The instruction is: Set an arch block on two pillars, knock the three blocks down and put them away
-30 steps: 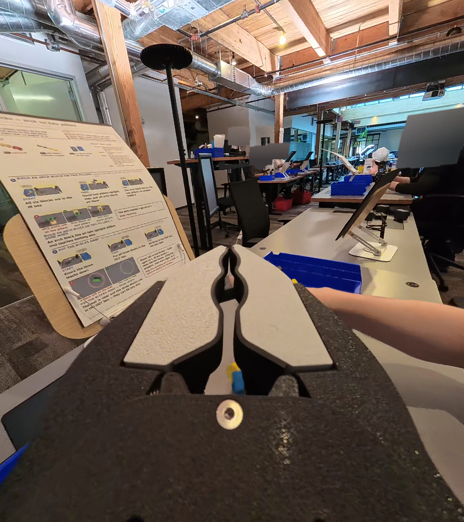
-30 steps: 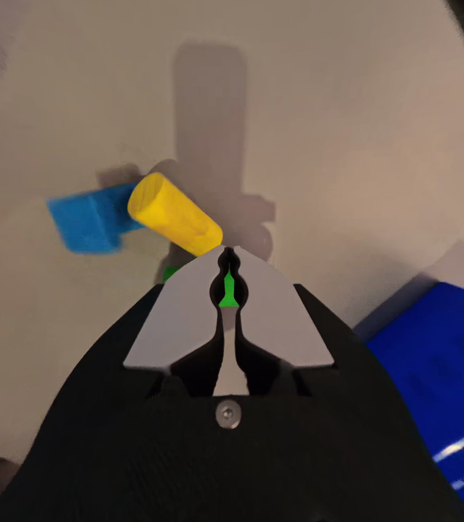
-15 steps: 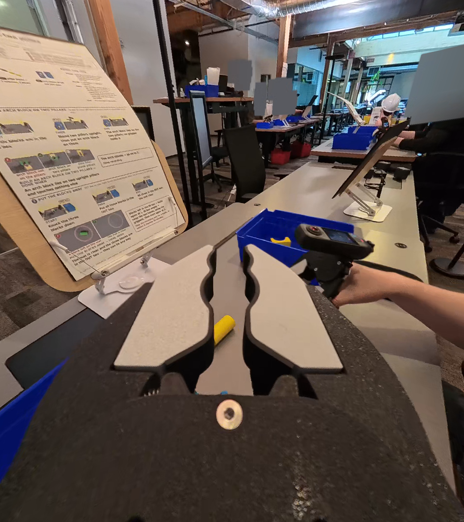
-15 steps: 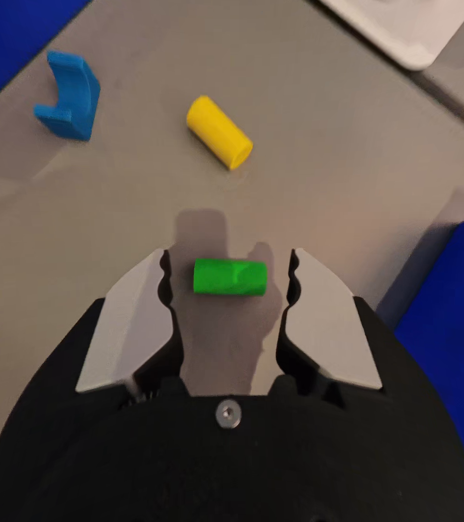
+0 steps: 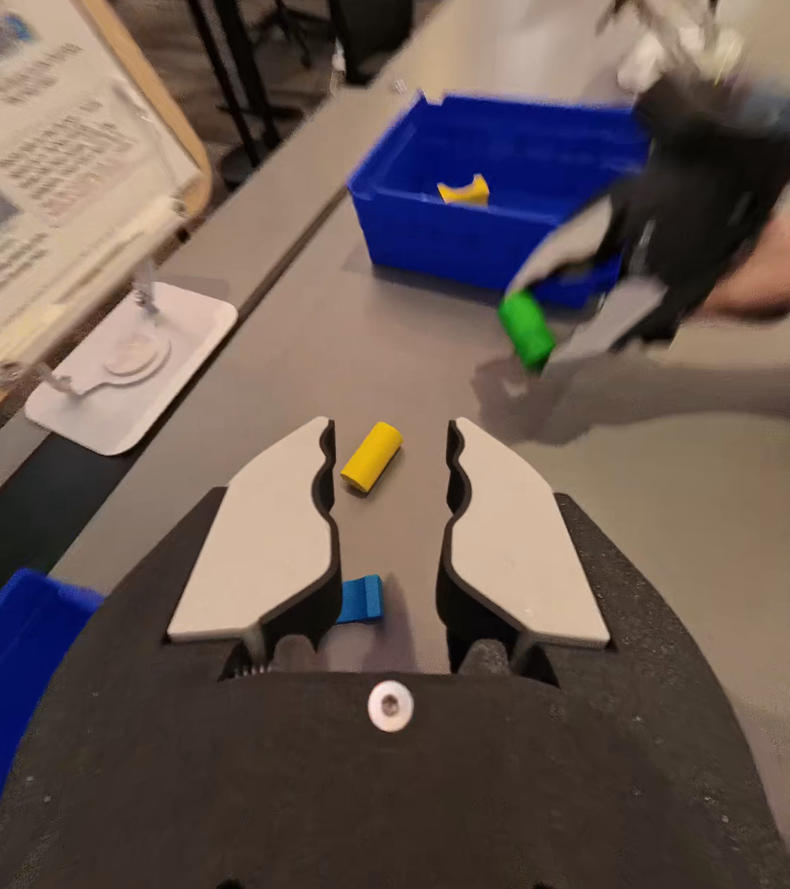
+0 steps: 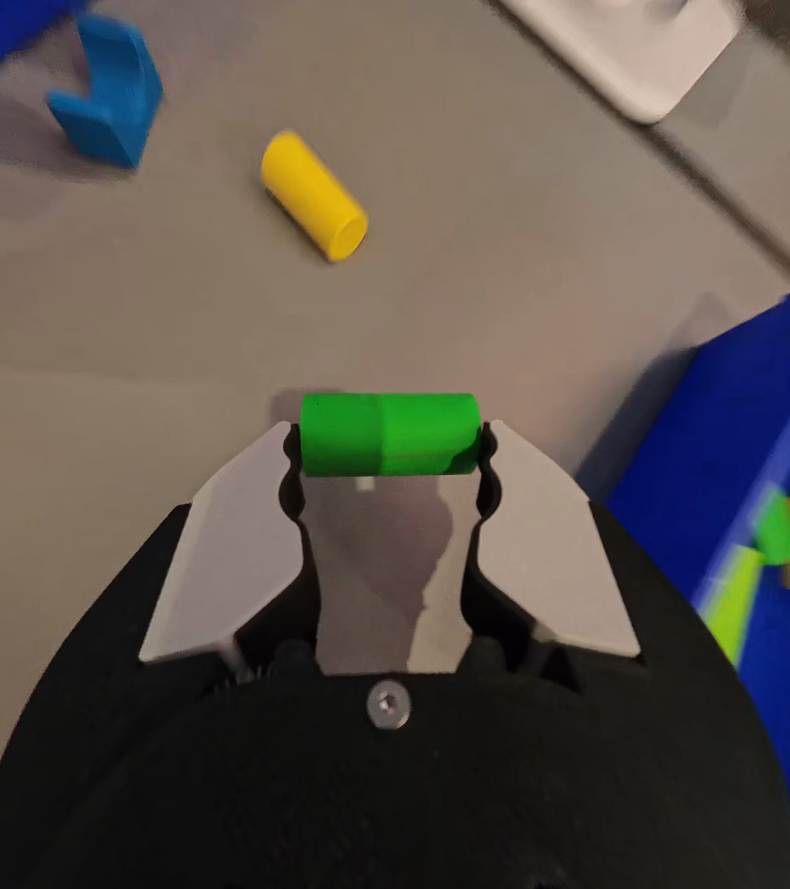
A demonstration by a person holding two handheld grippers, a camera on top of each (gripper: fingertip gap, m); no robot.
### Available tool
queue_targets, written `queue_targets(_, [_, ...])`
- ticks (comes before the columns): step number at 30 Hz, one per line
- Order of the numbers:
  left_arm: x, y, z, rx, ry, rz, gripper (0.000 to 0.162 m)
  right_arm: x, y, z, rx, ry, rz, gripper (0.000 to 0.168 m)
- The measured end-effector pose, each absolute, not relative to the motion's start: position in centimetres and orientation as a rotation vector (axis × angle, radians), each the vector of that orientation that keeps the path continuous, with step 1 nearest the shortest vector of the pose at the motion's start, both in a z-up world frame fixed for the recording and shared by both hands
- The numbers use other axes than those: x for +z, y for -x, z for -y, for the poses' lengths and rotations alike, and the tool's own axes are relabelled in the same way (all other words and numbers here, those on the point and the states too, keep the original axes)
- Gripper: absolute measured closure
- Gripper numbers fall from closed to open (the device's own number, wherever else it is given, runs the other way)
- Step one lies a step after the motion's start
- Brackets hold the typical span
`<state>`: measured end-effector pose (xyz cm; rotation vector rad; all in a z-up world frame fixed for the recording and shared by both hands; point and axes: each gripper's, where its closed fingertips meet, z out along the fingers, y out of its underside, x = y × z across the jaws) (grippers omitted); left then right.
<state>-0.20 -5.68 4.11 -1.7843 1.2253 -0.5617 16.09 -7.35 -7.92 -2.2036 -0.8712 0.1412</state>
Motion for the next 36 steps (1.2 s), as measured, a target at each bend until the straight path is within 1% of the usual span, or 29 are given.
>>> queue_targets(3, [-1.7,-1.8,5.5,-0.348,1.814,-1.509,0.114,-1.4,-20.5,6.4,0.142,2.075,0.756,0.096])
queue_targets(5, [-6.0,-2.1,4.4,-0.119,1.855,-1.654,0.111,1.0,-25.4,5.0,0.109,2.068,0.638,0.096])
queue_targets(6, [-7.6,-2.1,3.2,0.018,1.863,-1.681,0.112,1.2,-27.9,4.4,0.106,2.105,0.589,0.096])
queue_targets(7, [-9.0,-2.0,2.0,0.143,1.872,-1.687,0.118,0.8,-30.0,3.9,0.121,2.152,0.559,0.096])
queue_targets(8, [-10.4,-2.1,1.4,0.203,1.893,-1.71,0.117,0.0,-31.8,3.3,0.141,2.198,0.539,0.096])
queue_targets(11, [-14.1,-2.9,2.4,0.093,2.026,-1.813,0.111,-4.2,-36.5,2.1,0.157,2.365,0.473,0.096])
queue_targets(12, [-14.6,-2.9,2.2,0.088,2.053,-1.813,0.106,-5.9,-37.8,2.0,0.13,2.423,0.463,0.096])
queue_targets(14, [-15.0,-2.5,1.8,0.096,2.08,-1.809,0.102,-8.9,-39.9,1.8,0.065,2.517,0.441,0.096])
queue_targets(16, [-15.5,-2.5,2.1,0.055,2.099,-1.822,0.108,-11.3,-41.3,1.8,0.027,2.595,0.421,0.095])
queue_targets(17, [-15.6,-2.8,2.5,0.003,2.104,-1.825,0.116,-12.1,-41.9,1.8,0.004,2.621,0.406,0.095])
queue_targets(18, [-15.7,-3.0,2.7,-0.024,2.103,-1.829,0.12,-12.7,-42.5,1.6,-0.022,2.632,0.387,0.095])
queue_targets(21, [-15.7,-3.2,2.7,-0.003,2.098,-1.851,0.126,-12.8,-42.9,0.9,-0.012,2.611,0.327,0.095])
queue_targets(23, [-15.7,-3.6,2.6,-0.002,2.107,-1.842,0.127,-11.6,-42.7,0.5,-0.002,2.572,0.291,0.094])
queue_targets(25, [-15.6,-4.5,2.9,-0.09,2.146,-1.813,0.127,-9.7,-42.1,0.3,-0.036,2.505,0.302,0.095])
queue_targets(28, [-14.6,-6.2,3.6,-0.342,2.203,-1.716,0.127,-5.6,-36.8,0.5,0.042,2.29,0.51,0.095])
queue_targets(31, [-12.4,-8.0,4.8,-0.653,2.197,-1.613,0.127,-2.1,-25.7,3.9,0.323,1.924,0.958,0.096])
queue_targets(33, [-10.7,-8.8,6.3,-0.824,2.172,-1.612,0.127,-2.0,-19.9,6.8,0.378,1.737,1.221,0.097])
queue_targets(35, [-9.1,-9.4,7.5,-0.902,2.115,-1.63,0.127,-3.1,-16.0,8.5,0.353,1.627,1.402,0.103])
queue_targets(36, [-8.3,-9.6,8.0,-0.911,2.073,-1.649,0.127,-3.7,-14.5,9.1,0.351,1.587,1.461,0.108])
